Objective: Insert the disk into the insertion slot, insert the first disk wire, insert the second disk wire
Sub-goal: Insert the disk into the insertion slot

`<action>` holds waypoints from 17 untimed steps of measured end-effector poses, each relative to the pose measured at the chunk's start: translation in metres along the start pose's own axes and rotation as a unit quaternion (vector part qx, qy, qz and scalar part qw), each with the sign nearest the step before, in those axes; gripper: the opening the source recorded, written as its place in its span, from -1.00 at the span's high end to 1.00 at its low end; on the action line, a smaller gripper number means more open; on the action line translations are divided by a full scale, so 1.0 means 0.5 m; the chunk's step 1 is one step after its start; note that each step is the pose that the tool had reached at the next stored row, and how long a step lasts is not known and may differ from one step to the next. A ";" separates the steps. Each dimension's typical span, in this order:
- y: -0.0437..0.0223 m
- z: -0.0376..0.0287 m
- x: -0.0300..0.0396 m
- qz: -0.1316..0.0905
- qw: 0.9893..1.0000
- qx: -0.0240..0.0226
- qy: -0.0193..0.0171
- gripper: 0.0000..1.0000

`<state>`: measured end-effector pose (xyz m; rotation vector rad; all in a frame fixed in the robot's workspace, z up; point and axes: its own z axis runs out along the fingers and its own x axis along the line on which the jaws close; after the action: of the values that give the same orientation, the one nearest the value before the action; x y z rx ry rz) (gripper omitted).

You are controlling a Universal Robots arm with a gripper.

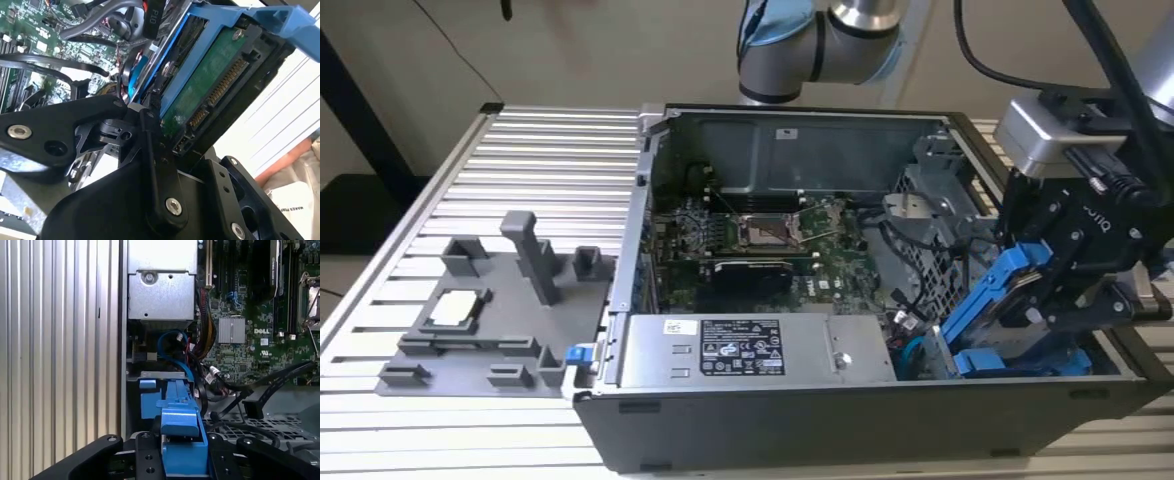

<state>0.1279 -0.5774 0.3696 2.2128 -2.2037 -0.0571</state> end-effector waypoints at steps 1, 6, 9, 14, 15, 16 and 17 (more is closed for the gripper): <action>0.000 0.004 0.000 0.000 1.000 0.000 0.000 0.35; 0.000 0.007 0.000 0.000 1.000 0.000 0.000 0.35; 0.000 0.007 0.000 0.000 1.000 0.000 0.000 0.35; 0.000 0.007 0.000 0.000 1.000 0.001 0.000 0.35; 0.000 0.007 0.000 0.000 1.000 0.001 0.000 0.32; 0.000 0.007 0.000 0.000 1.000 0.001 0.000 0.20; 0.000 0.007 0.000 0.000 1.000 0.001 0.000 0.07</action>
<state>0.1279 -0.5774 0.3660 2.2137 -2.2046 -0.0555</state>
